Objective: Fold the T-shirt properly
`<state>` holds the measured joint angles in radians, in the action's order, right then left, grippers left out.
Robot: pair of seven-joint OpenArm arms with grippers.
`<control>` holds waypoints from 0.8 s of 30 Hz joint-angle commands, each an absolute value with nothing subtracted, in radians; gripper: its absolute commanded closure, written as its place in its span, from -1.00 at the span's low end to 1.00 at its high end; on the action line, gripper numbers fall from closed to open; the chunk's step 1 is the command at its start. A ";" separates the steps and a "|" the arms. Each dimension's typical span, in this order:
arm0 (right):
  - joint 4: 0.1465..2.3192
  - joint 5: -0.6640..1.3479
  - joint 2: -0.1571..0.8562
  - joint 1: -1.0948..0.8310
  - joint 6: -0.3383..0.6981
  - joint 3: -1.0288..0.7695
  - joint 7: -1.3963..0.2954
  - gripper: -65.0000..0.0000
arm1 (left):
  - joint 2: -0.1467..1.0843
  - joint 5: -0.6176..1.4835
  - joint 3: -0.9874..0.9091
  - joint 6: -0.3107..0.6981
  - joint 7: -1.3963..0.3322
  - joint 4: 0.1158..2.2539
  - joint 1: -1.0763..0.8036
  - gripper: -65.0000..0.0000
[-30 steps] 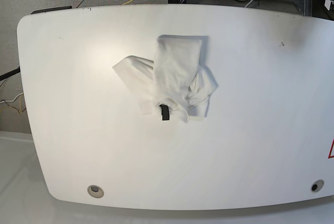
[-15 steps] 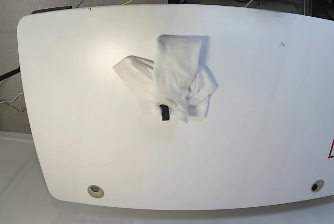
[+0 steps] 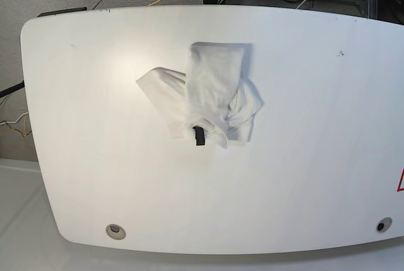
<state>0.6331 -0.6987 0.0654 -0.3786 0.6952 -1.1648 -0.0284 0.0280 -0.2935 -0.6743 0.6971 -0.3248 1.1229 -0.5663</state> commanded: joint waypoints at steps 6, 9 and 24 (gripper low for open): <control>0.231 -0.760 0.191 -0.288 0.698 -1.167 0.173 -0.59 | 0.056 -0.446 -0.696 0.698 -0.153 0.799 -0.424 0.96; 0.117 -0.812 0.211 -0.245 0.698 -1.167 0.239 -0.59 | 0.067 -0.492 -0.708 0.698 -0.111 0.685 -0.375 0.96; 0.027 -1.044 0.114 -0.110 0.524 -1.168 0.292 -0.59 | 0.065 -0.665 -0.708 0.680 0.081 0.311 -0.150 0.96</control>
